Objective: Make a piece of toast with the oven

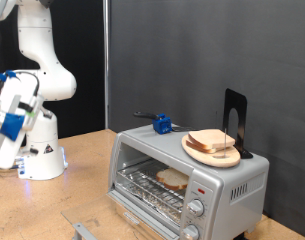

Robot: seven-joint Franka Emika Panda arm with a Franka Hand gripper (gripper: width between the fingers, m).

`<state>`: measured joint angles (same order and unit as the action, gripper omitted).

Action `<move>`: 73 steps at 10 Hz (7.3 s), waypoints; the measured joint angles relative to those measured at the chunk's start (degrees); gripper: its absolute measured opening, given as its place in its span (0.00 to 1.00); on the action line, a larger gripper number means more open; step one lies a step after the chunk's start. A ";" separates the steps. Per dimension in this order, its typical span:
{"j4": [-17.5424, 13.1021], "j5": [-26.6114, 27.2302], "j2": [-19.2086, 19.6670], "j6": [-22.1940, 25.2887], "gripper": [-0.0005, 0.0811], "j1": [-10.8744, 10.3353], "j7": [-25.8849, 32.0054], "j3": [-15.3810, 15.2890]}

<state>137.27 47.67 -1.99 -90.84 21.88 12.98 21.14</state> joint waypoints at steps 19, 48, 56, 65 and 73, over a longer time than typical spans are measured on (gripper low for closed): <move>4.17 8.29 17.87 -21.07 1.00 -2.96 12.72 -13.84; 9.55 16.69 -7.75 -3.81 1.00 -2.10 5.60 -17.34; -8.59 25.63 11.70 -9.70 1.00 -1.90 5.21 -16.40; -24.31 31.50 26.34 -12.94 1.00 -2.40 -4.19 -18.43; -37.74 31.48 38.61 -4.11 1.00 -2.00 -2.47 -20.17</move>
<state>99.53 79.15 36.62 -94.95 19.89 10.51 0.96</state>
